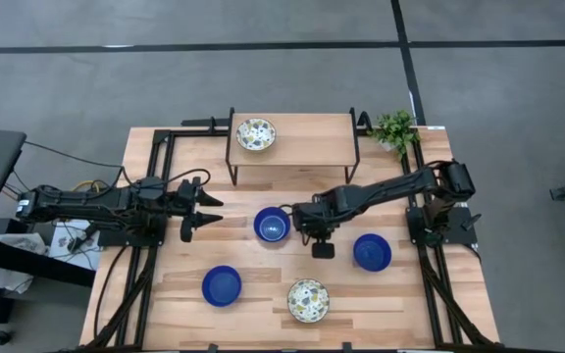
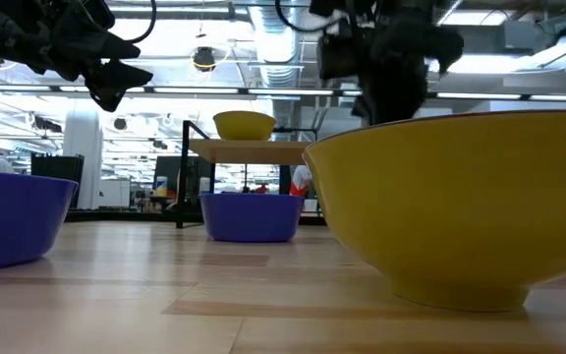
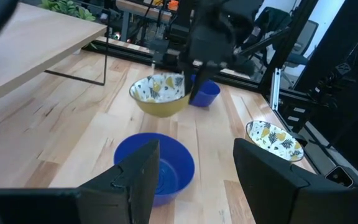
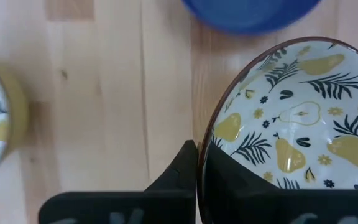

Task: Pick & Place Mini bowls
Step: Stack the top patterned bowl on top of the patterned cream bowl on the shelf

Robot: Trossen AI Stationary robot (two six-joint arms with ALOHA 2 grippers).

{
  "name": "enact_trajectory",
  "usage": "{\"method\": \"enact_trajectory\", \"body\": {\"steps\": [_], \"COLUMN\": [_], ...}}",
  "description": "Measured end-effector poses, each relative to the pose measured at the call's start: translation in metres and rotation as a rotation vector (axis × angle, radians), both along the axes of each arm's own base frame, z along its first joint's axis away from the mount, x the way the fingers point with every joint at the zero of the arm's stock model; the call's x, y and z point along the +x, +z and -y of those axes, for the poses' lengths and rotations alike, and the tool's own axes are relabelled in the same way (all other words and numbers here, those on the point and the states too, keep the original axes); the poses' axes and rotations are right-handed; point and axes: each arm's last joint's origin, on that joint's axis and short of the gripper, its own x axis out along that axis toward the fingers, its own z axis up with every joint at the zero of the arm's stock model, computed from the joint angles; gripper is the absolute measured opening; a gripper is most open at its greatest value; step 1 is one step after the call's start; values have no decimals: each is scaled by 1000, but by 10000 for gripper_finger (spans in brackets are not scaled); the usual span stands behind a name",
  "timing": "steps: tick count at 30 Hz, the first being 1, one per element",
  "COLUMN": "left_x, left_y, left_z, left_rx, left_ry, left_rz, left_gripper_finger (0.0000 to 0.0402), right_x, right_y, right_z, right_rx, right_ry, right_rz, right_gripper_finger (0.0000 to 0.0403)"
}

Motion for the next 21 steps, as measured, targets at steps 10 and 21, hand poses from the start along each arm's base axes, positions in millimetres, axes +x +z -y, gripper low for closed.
{"method": "enact_trajectory", "body": {"steps": [10,21], "left_x": [0,0], "left_y": [0,0], "left_z": [0,0], "left_rx": [0,0], "left_ry": [0,0], "left_rz": [0,0], "left_gripper_finger": [204,204], "right_x": [20,27], "right_y": [80,142], "right_z": [-1,24], "right_rx": [-51,-269], "right_ry": [97,151], "right_rz": [201,403], "right_gripper_finger": [1,0]}}
